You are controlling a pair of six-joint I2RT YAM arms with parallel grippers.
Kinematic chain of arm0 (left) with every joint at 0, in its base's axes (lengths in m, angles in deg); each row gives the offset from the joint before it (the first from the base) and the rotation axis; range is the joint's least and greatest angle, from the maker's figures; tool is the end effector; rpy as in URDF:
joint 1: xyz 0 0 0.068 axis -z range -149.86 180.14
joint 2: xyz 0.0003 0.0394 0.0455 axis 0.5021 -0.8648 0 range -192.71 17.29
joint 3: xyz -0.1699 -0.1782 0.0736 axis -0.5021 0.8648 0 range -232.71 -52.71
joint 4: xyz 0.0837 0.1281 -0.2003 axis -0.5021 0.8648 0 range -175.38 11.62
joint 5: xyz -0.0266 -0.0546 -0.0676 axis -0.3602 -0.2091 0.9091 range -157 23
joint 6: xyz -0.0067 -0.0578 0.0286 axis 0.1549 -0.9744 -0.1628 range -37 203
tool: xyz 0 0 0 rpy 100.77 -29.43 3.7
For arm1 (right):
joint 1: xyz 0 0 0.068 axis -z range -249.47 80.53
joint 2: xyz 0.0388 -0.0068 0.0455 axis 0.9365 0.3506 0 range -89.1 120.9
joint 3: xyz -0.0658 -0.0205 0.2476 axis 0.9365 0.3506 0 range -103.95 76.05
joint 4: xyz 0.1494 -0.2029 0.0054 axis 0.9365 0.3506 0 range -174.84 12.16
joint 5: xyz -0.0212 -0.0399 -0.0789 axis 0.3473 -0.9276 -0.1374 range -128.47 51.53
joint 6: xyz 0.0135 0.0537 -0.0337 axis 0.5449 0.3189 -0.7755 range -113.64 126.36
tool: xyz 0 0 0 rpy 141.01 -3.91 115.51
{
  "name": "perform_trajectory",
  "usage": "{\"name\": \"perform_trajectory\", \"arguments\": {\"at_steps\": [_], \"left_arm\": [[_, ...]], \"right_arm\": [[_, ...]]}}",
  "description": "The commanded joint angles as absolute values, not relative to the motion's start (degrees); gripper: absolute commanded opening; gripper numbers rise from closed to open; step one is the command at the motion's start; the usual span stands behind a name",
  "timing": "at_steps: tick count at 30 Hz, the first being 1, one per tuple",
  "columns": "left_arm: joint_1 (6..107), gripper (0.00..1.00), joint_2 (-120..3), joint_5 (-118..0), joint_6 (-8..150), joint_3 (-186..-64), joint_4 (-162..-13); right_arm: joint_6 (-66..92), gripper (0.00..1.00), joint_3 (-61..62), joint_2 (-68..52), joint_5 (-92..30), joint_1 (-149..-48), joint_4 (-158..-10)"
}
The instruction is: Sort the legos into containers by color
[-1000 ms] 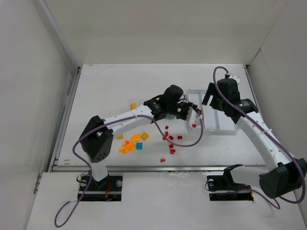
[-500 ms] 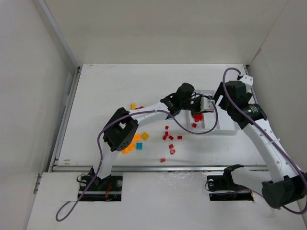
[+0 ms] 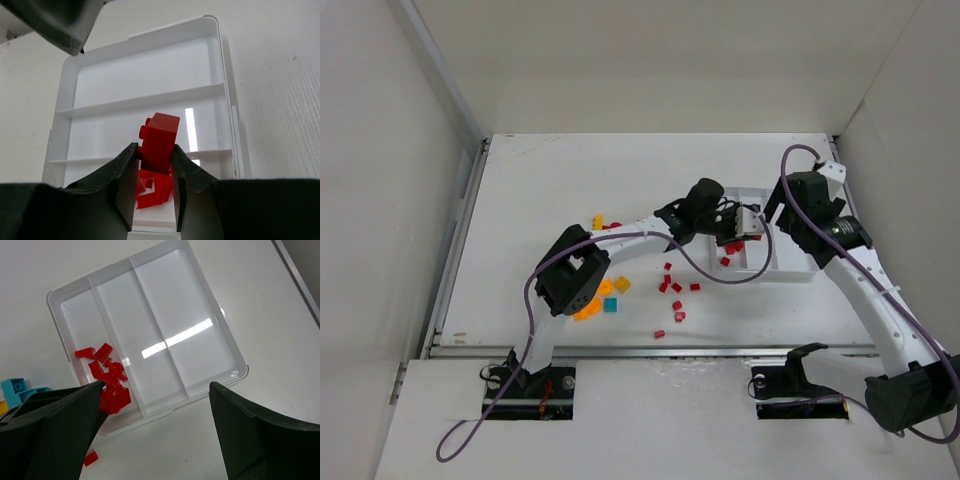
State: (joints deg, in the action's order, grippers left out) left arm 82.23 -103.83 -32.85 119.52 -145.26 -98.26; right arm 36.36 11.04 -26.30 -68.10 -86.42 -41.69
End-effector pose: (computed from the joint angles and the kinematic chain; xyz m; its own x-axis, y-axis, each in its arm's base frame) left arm 0.2814 -0.4077 0.2344 0.4526 0.2205 -0.8640 0.8905 -0.0610 0.4509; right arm 0.2257 0.0427 0.3254 -0.4909 0.3047 -0.8162 0.4033 0.9099 0.0971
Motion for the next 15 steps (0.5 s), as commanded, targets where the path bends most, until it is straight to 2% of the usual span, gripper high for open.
{"name": "perform_trajectory", "arguments": {"at_steps": [1,8,11,15], "left_arm": [[80.2,0.00,-103.0,-39.1,117.8,-142.2,-93.8],[80.2,0.00,-99.9,-38.0,118.3,-136.6,-96.8],[80.2,0.11,-101.7,-38.5,116.9,-139.0,-94.9],[80.2,0.14,-101.7,-39.8,115.8,-139.0,-97.4]], "right_arm": [[37.0,0.95,9.0,-27.1,-67.3,-87.4,-42.6],[37.0,0.95,9.0,-24.2,-68.5,-87.4,-42.6],[37.0,0.96,9.0,-24.2,-69.1,-87.4,-42.6],[36.0,0.96,9.0,-24.2,-69.1,-87.4,-42.6]]}}
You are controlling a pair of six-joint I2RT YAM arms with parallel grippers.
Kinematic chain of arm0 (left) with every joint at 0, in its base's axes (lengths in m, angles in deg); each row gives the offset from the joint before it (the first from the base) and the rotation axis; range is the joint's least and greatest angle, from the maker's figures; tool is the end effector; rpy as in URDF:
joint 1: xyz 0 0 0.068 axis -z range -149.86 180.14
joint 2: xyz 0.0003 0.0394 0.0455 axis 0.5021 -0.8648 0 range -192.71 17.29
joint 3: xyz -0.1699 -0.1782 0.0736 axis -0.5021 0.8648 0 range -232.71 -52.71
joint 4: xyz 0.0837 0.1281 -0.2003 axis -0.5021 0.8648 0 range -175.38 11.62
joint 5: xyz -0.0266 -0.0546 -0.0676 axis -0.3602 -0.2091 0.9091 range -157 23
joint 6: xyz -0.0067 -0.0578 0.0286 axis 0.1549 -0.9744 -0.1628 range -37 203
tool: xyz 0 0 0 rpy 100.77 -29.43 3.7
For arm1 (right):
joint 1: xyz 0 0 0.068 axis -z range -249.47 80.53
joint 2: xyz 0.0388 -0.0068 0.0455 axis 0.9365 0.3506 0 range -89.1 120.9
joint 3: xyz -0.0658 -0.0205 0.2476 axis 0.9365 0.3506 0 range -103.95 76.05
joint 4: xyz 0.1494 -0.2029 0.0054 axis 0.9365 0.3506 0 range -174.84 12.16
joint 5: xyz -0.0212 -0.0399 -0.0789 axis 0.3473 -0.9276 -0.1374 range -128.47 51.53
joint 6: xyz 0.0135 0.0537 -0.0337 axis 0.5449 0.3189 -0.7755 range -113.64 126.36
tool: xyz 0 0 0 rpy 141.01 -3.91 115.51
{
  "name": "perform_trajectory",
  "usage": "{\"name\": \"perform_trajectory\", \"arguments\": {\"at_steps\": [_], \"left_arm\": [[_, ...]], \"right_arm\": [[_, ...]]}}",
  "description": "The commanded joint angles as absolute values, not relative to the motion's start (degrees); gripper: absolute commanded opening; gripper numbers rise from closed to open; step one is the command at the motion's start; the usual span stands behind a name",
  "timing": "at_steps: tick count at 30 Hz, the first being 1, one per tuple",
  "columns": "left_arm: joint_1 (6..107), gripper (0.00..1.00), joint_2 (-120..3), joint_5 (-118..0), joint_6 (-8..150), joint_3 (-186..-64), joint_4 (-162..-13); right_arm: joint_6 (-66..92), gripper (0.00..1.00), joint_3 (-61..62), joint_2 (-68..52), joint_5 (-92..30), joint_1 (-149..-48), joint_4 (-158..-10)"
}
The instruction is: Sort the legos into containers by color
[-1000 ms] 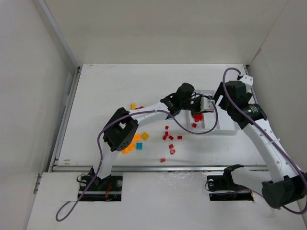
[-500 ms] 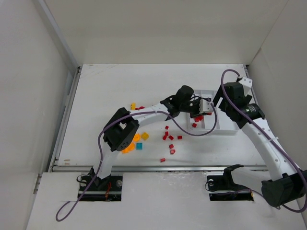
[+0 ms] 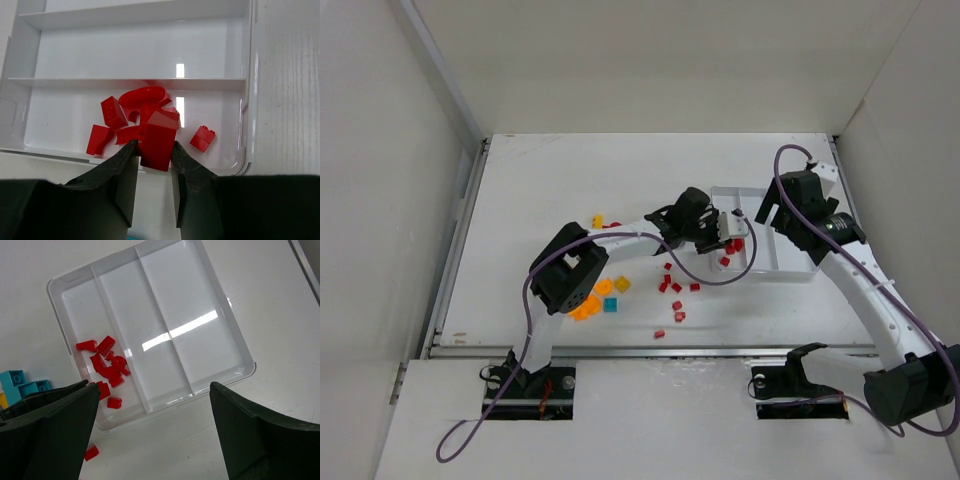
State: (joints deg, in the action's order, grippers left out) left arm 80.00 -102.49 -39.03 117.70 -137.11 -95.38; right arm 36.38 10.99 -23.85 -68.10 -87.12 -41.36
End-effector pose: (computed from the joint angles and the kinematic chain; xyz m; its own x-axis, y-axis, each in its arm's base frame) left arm 0.2890 -0.3796 0.1903 0.3127 0.4093 -0.8572 0.9370 0.0153 0.3491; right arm 0.2332 0.0480 0.3161 -0.5311 0.2873 -0.7971 0.3961 0.9158 0.0662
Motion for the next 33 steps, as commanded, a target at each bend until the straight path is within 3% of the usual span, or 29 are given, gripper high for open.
{"name": "perform_trajectory", "arguments": {"at_steps": [1,2,4,5,8,15,20,26,33], "left_arm": [[80.2,0.17,-101.7,-39.8,115.8,-139.0,-97.4],[80.2,0.22,-101.7,-39.8,115.8,-139.0,-97.4],[80.2,0.45,-101.7,-39.8,117.2,-139.6,-96.3],[80.2,0.73,-101.7,-39.8,117.2,-140.2,-94.8],[80.2,1.00,-100.3,-40.9,117.7,-138.6,-94.3],[80.2,1.00,-87.6,-49.1,118.9,-131.1,-96.1],[75.5,1.00,-74.9,-54.1,116.1,-124.3,-94.0],[67.7,1.00,-58.6,-54.7,125.3,-107.9,-89.3],[61.4,1.00,-43.5,-53.2,125.8,-95.6,-84.1]], "right_arm": [[36.0,0.96,9.0,-24.2,-68.6,-87.4,-42.6],[36.0,0.96,9.0,-24.2,-68.6,-87.4,-42.6],[35.4,0.96,9.0,-24.2,-68.6,-87.4,-42.6],[34.8,0.96,9.0,-24.2,-68.0,-87.4,-42.6],[34.1,0.98,9.0,-24.2,-67.3,-87.4,-42.6],[27.6,0.99,7.7,-24.9,-59.2,-87.4,-46.3],[24.9,0.99,5.7,-18.7,-49.8,-87.4,-48.9],[19.4,0.99,6.3,-13.7,-38.4,-88.5,-58.4],[10.4,0.99,6.2,-11.2,-35.7,-93.9,-53.4]]}}
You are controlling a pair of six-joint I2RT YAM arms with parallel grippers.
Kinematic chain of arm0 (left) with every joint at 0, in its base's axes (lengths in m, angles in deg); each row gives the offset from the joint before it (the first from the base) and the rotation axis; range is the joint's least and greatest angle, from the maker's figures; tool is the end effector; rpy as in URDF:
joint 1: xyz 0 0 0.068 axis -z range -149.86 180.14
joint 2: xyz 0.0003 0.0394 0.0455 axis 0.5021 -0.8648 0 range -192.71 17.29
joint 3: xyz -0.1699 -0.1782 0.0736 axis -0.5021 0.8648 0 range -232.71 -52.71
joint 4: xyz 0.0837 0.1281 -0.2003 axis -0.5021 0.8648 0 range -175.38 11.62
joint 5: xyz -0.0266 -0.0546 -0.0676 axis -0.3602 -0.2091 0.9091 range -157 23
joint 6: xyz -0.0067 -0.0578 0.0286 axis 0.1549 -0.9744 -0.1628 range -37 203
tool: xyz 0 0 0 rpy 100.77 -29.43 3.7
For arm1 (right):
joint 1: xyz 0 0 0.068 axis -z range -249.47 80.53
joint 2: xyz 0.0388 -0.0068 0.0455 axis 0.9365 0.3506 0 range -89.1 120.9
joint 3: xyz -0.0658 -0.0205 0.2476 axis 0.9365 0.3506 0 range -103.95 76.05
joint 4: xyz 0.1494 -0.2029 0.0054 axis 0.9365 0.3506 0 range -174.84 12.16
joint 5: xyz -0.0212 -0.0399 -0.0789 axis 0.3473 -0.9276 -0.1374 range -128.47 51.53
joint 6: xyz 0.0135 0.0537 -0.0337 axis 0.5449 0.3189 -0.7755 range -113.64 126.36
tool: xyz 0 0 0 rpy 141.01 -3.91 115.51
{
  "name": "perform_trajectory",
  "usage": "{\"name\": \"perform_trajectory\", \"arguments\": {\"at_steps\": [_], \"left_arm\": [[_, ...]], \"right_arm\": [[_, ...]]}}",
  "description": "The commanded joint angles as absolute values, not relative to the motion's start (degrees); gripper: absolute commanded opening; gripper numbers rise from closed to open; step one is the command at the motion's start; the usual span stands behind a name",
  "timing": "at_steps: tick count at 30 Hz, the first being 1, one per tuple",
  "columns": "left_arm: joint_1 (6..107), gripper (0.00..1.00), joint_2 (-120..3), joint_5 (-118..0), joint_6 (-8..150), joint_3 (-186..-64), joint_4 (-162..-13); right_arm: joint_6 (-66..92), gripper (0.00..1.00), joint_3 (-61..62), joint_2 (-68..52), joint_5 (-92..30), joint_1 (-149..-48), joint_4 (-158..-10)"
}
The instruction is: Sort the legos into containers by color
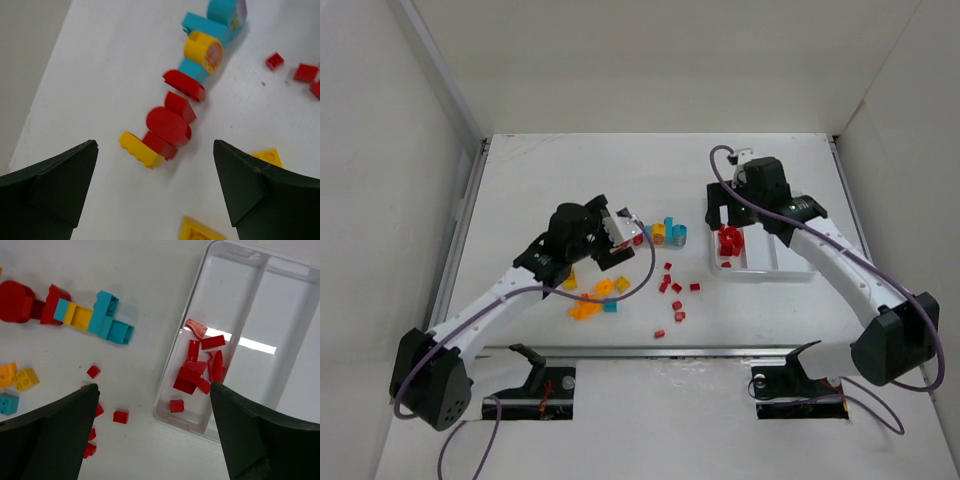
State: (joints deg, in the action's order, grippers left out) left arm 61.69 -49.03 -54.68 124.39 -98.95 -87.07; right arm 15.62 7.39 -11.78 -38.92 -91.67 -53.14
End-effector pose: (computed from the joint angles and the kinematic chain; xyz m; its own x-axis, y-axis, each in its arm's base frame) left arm 0.2321 -0.1552 0.2769 0.2502 0.6044 -0.7563 0.6907 0.4360 0.5769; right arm 0.2796 0.1137 0.2983 -0.6517 -0.0921 -0.7529 -0.2710 0.9554 0.1176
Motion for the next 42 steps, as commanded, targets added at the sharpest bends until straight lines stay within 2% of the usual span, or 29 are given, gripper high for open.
{"name": "perform_trajectory", "arguments": {"at_steps": [1,4,6,8,11,12,20,22,27,38,42], "left_arm": [[61.4,1.00,-42.0,-53.2,125.8,-94.3,-84.1],[60.9,1.00,-37.2,-56.0,123.9,-88.5,-87.5],[60.9,1.00,-35.4,-59.1,118.7,-85.7,-90.8],[60.9,1.00,-34.2,-64.8,114.0,-81.7,-97.2],[60.9,1.00,-34.2,-70.0,104.7,-80.4,-102.5],[60.9,1.00,-34.2,-70.8,102.9,-80.4,-103.6],[60.9,1.00,-28.5,-71.8,86.4,-72.1,-111.9],[62.2,1.00,-26.9,-69.2,87.0,-70.9,-113.2],[62.8,1.00,-25.0,-73.3,84.8,-69.6,-115.7],[62.8,1.00,-24.5,-72.1,84.8,-69.1,-115.7],[62.8,1.00,-24.5,-71.6,85.3,-69.1,-115.7]], "right_arm": [[10.4,0.94,6.2,-10.6,-36.7,-94.8,-52.2],[13.5,0.88,9.2,-8.5,-40.9,-101.0,-48.8],[16.4,0.76,9.7,-6.8,-44.3,-106.1,-46.0],[21.5,0.71,10.9,-4.4,-44.3,-108.1,-44.7],[26.3,0.71,12.8,-1.7,-43.2,-109.2,-45.2],[26.3,0.74,13.4,-1.0,-43.2,-109.2,-46.1],[34.0,0.74,14.0,6.4,-47.3,-113.0,-47.5],[35.5,0.76,14.9,6.4,-47.3,-113.0,-49.1],[37.4,0.74,15.8,7.0,-47.3,-113.0,-52.3],[37.5,0.49,14.8,10.1,-49.0,-113.0,-52.3],[38.0,0.28,15.8,9.0,-49.0,-113.0,-52.3]]}}
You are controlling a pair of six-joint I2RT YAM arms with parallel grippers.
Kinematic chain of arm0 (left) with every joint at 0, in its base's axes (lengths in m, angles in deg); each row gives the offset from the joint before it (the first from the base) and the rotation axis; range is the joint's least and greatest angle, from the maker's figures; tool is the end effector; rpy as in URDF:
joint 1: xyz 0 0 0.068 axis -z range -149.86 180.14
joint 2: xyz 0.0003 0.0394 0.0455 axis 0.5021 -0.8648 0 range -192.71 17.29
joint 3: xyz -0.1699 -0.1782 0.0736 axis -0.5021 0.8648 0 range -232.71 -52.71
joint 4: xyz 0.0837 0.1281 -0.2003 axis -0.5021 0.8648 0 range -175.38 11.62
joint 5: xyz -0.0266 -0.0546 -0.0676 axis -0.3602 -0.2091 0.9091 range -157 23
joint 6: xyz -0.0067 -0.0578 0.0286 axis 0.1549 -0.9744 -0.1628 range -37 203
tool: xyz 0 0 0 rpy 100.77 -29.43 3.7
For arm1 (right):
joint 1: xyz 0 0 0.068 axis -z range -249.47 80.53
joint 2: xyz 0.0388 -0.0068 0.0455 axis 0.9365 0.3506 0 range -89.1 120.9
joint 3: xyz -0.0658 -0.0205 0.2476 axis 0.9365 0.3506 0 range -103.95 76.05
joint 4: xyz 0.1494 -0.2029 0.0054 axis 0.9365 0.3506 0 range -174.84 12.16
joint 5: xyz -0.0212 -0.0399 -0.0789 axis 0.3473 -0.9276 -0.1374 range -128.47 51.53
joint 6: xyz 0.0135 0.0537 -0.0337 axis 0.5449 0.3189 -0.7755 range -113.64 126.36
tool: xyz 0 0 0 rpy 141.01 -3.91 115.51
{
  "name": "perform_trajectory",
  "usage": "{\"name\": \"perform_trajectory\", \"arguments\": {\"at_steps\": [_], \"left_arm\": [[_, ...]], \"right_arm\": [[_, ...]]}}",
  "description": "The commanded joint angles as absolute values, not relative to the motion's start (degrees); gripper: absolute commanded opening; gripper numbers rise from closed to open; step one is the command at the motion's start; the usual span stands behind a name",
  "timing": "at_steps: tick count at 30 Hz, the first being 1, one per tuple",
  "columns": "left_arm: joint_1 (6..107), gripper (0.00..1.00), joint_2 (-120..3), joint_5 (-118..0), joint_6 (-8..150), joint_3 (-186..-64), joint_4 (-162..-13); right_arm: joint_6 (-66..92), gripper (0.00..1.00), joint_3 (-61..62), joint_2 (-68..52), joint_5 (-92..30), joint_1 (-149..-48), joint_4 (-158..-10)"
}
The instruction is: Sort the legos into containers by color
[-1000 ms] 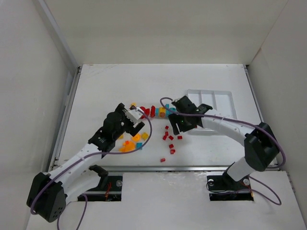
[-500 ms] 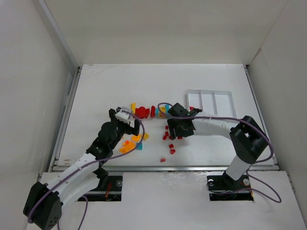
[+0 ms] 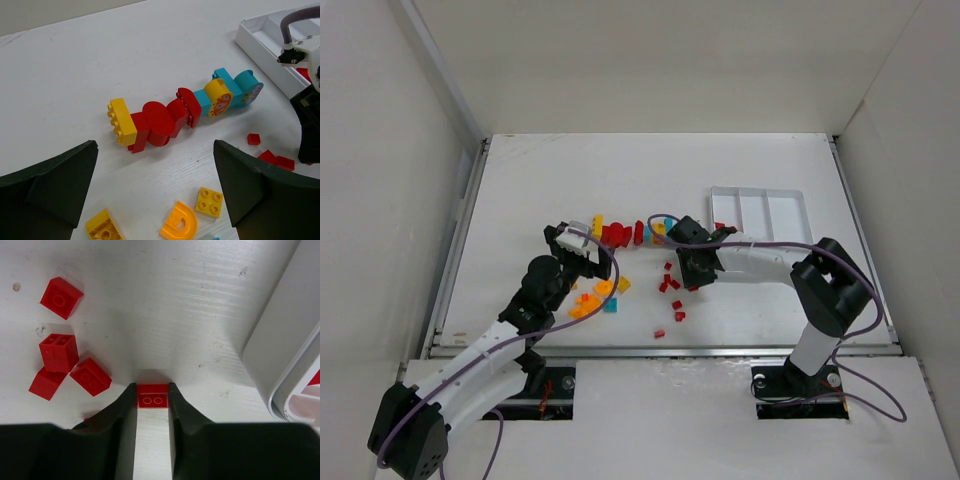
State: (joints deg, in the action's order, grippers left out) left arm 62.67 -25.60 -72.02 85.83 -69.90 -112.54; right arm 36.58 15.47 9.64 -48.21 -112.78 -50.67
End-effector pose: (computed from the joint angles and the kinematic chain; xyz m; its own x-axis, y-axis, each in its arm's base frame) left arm 0.1716 -0.1043 0.2373 0.0441 0.0302 -0.9986 0.4602 0.8865 0.0472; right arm 0.2365 0.2112 0.1422 -0.9206 -0.1861 -0.3434 -0.2029 0.9791 0.0135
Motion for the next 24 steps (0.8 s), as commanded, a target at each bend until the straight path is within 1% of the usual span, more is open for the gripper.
{"name": "perform_trajectory", "arguments": {"at_steps": [1,2,4,7,8,9,10,12,16,19,20,21,24], "left_arm": [[62.8,1.00,-24.5,-71.6,85.3,-69.1,-115.7],[62.8,1.00,-24.5,-71.6,85.3,-69.1,-115.7],[62.8,1.00,-24.5,-71.6,85.3,-69.1,-115.7],[62.8,1.00,-24.5,-71.0,85.3,-69.1,-115.7],[62.8,1.00,-24.5,-71.0,85.3,-69.1,-115.7],[62.8,1.00,-24.5,-71.0,85.3,-69.1,-115.7],[62.8,1.00,-24.5,-71.0,85.3,-69.1,-115.7],[62.8,1.00,-24.5,-71.0,85.3,-69.1,-115.7],[62.8,1.00,-24.5,-70.5,85.8,-68.5,-116.2],[62.8,1.00,-23.9,-70.5,85.8,-68.5,-116.2],[62.8,1.00,-23.9,-70.5,85.8,-68.5,-116.2],[62.8,1.00,-23.9,-70.5,85.8,-68.5,-116.2],[62.8,1.00,-23.9,-70.5,85.8,-68.5,-116.2]], "right_arm": [[38.0,0.19,15.8,9.0,-49.0,-113.0,-52.3],[38.0,0.15,15.8,9.0,-49.5,-113.0,-51.6],[38.0,0.10,14.6,7.8,-49.5,-113.0,-51.6],[38.8,0.09,12.2,4.8,-51.4,-113.0,-50.1],[39.6,0.09,11.2,3.9,-53.0,-113.0,-49.3],[40.9,0.07,10.2,2.9,-58.1,-113.0,-46.7],[42.4,0.03,8.6,1.2,-60.8,-113.0,-45.3],[44.9,0.01,8.5,-0.6,-65.3,-111.3,-44.4],[44.9,0.01,9.1,-1.3,-65.4,-103.0,-45.2],[44.3,0.01,9.1,0.6,-65.9,-99.7,-46.3],[43.4,0.03,9.1,1.5,-65.4,-98.2,-47.7],[42.8,0.03,9.1,1.5,-65.4,-97.7,-47.7],[42.8,0.14,7.7,2.8,-65.4,-96.5,-48.3]]}}
